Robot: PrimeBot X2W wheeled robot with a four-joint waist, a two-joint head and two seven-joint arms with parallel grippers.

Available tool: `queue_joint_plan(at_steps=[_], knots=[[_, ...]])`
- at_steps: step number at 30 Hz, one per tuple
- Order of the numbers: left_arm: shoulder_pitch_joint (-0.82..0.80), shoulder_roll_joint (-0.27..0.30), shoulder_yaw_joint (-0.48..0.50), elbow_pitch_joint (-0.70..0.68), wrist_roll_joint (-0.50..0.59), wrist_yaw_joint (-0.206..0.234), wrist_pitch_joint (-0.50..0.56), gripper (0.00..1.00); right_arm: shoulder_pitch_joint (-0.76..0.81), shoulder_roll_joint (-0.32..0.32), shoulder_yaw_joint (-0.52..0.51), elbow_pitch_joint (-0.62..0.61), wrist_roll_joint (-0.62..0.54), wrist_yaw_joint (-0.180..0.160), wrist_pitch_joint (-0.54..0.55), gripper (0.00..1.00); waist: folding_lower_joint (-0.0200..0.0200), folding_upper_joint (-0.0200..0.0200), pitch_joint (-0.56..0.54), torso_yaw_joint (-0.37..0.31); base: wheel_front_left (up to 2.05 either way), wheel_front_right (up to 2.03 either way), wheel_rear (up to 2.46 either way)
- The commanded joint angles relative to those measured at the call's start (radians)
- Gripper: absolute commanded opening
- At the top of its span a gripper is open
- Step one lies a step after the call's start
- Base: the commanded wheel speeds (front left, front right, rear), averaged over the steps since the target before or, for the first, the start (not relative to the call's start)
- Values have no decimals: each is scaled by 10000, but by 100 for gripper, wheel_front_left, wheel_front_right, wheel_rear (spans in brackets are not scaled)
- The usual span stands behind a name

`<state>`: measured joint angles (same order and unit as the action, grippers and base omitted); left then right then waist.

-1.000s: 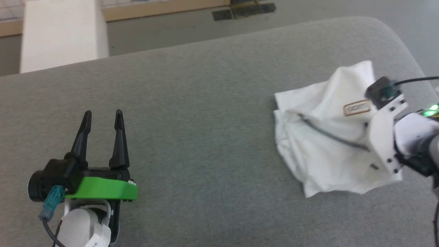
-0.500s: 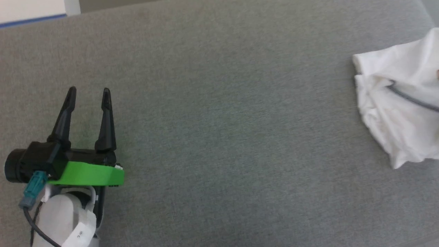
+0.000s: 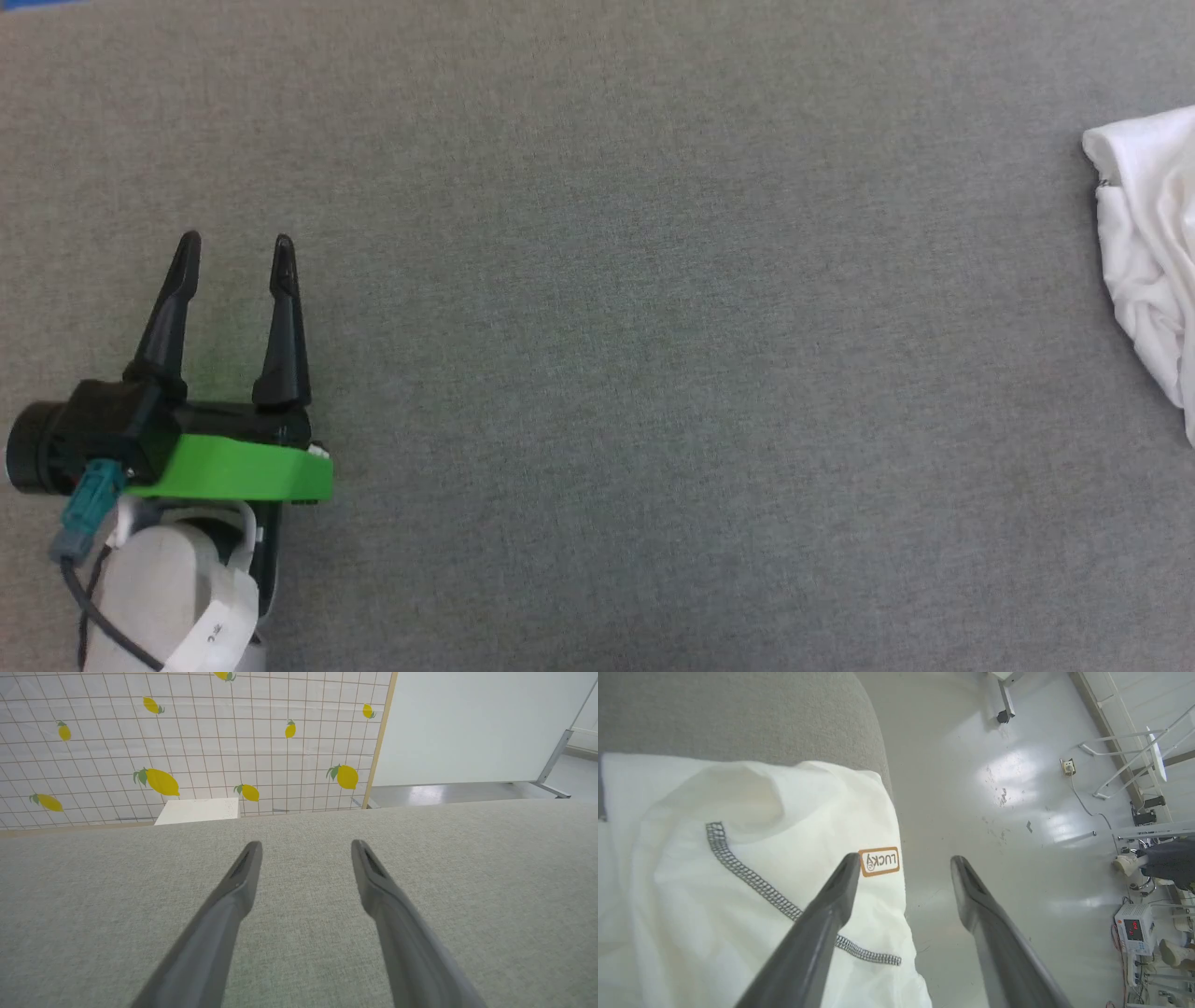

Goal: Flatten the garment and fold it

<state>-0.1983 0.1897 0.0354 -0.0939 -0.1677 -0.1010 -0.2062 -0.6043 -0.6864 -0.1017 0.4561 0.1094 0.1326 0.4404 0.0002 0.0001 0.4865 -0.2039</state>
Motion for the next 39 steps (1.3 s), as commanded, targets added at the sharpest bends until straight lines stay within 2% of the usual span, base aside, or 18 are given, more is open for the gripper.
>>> queue_joint_plan(at_steps=[1,6,8,12,16,22,24,28,39], knots=[[-148,-37,-28,135,-70,50,-91,100,55,93,-181,-217,-70,-19,-407,100,-2,-1,-472,94,0,0,0],[13,-205,42,508,-202,177,-269,100,98,409,-71,-1632,-101,-19,-1887,100,-2,-1,-1460,251,0,0,0],[92,-266,94,623,-261,235,-324,100,26,764,-58,-2398,46,-19,-2262,100,-2,-1,-1871,339,0,0,0],[243,-405,183,834,-359,361,-407,100,241,1845,36,-3877,498,-19,-3000,100,-2,-1,-2677,602,0,0,0],[417,-527,287,1002,-453,492,-463,100,954,3289,-80,-5071,774,-19,-3938,100,-2,-1,-3330,896,0,0,0],[644,-704,301,1183,-447,732,-504,100,2682,5508,-96,-5754,621,-19,-5180,100,-2,-1,-3929,1395,0,0,0],[707,-725,259,1286,-378,801,-510,100,3281,6001,-177,-5689,610,-19,-5657,100,-2,-1,-4064,1542,0,0,0],[817,-779,157,1511,-302,868,-523,100,4268,6321,130,-5115,427,-19,-6300,100,-2,-1,-4256,1741,0,0,0],[1098,-959,-410,2500,-124,854,-542,100,5634,6359,405,-3515,1011,-19,-6977,100,-2,-1,-4561,1993,0,0,0]])
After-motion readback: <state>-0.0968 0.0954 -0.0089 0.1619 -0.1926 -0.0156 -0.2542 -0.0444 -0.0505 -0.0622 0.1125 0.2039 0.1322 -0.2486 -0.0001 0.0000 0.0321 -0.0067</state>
